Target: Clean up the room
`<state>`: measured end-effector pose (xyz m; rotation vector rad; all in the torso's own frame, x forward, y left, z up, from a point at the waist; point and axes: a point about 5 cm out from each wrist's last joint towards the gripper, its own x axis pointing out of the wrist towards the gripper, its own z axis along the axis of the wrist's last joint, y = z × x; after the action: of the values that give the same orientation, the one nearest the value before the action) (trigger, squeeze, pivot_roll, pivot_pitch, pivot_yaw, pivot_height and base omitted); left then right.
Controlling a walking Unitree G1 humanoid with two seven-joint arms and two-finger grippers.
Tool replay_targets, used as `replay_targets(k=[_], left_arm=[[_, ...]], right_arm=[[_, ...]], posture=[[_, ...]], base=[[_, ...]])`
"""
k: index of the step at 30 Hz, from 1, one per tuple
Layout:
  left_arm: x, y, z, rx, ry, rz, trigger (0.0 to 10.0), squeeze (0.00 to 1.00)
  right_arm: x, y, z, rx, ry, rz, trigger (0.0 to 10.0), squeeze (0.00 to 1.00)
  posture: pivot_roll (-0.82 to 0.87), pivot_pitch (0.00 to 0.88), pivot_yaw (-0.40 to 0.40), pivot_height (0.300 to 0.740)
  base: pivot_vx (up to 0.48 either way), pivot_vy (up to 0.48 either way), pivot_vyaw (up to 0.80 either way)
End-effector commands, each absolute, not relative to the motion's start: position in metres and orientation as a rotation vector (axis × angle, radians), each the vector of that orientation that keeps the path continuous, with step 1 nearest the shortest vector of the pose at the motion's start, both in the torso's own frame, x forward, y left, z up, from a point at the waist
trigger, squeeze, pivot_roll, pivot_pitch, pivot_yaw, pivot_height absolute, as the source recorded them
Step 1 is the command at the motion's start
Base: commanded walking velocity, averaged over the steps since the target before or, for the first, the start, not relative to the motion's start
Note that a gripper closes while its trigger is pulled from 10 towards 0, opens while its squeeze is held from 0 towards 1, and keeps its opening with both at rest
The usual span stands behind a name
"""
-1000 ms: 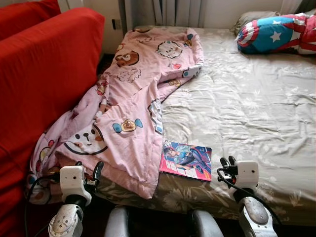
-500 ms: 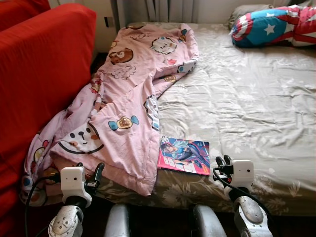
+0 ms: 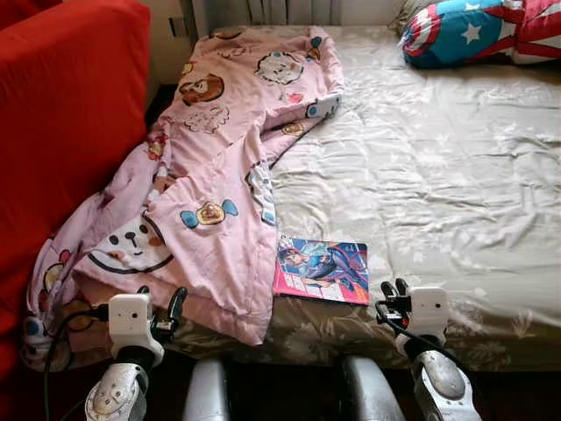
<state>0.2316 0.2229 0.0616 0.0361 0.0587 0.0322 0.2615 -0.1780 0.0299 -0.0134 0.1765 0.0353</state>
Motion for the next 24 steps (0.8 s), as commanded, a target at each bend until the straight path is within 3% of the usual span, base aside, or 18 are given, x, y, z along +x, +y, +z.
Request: replay_targets(k=[1,7,10,24], left_arm=[[0.228,0.2272,0.0618,0.038,0.069,0.042,10.0,0.0],[0.228,0.2267,0.062,0.036,0.075,0.039,10.0,0.0],[0.2278,0.2268,0.0622,0.038,0.078,0.039,10.0,0.0],[0.228,0.2276,0.0634,0.04,0.082,0.046,10.0,0.0]], right_arm=[[0.2606,-0.1755,0.0253,-0.006,0.196,0.042,10.0,0.0],[0.2615,-0.1742,0.0227,-0.014,0.212,0.046,10.0,0.0],[0.2623,-0.1724,0.024,-0.009,0.2,0.053,10.0,0.0],[0.2638,-0.1698,0.023,0.008,0.197,0.066,10.0,0.0]], posture=[[0.02,0.202,0.021,0.576],[0.03,0.21,0.025,0.571],[0.02,0.212,0.026,0.546],[0.03,0.216,0.027,0.546]], base=[[0.0,0.0,0.0],[0.0,0.0,0.0],[0.0,0.0,0.0],[0.0,0.0,0.0]])
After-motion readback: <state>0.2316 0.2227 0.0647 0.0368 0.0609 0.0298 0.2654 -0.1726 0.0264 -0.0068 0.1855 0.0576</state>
